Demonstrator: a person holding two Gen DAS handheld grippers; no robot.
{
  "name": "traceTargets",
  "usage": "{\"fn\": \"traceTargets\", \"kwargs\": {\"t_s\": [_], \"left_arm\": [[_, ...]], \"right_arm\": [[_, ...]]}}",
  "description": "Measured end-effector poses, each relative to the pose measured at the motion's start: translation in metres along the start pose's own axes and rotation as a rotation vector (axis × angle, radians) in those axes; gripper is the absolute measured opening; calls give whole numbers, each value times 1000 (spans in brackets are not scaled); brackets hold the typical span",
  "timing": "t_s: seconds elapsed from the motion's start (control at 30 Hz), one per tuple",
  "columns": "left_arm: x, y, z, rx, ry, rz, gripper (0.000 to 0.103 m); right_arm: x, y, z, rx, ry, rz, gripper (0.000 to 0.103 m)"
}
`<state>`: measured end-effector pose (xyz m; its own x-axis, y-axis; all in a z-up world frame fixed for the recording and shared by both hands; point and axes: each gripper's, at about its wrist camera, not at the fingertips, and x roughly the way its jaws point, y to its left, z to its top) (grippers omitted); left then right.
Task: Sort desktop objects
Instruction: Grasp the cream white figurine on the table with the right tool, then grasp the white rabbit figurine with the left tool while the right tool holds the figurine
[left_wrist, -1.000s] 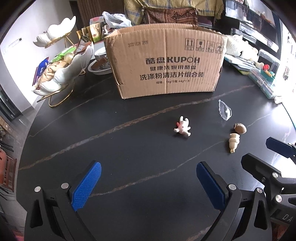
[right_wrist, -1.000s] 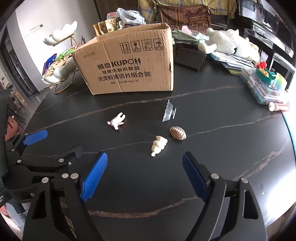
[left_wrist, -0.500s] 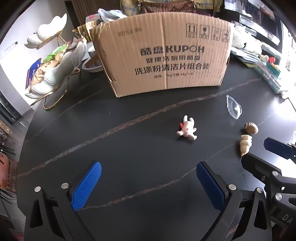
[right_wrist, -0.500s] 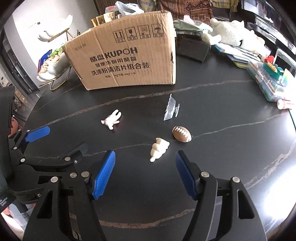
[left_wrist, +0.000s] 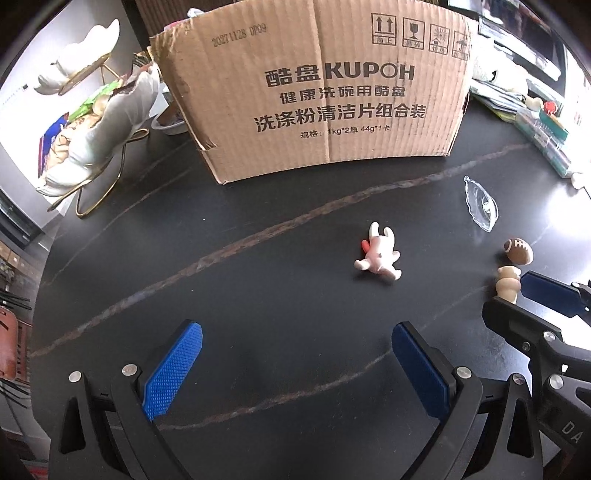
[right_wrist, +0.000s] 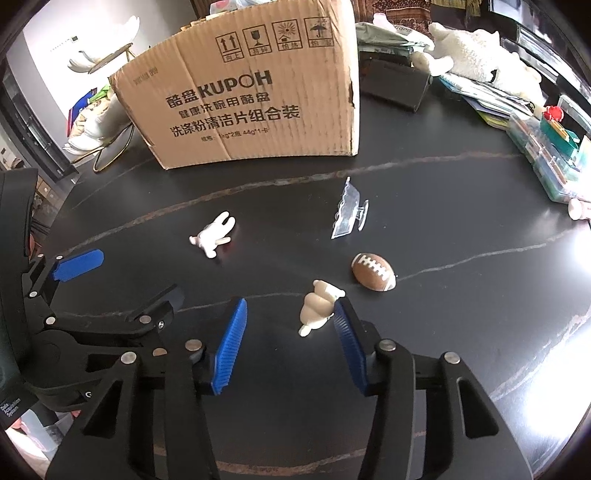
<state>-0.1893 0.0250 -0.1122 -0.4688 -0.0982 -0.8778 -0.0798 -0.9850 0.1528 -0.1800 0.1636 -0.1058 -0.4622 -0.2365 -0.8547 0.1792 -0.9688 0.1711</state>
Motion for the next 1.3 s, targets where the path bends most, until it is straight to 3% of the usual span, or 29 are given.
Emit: {"fn": "traceTargets", "kwargs": {"t_s": [0.37,0.57,1.3], "left_arm": [[6,-7,5,23,1,12,102],[3,-15,5,41,-6,2,102],[-6,-7,14,-24,-41,-84,102]], "right_arm": [[11,-4,3,0,15,-13,39],[15,-6,3,-4,21,-34,19],[-10,-10,5,14,-41,-16,19]]}}
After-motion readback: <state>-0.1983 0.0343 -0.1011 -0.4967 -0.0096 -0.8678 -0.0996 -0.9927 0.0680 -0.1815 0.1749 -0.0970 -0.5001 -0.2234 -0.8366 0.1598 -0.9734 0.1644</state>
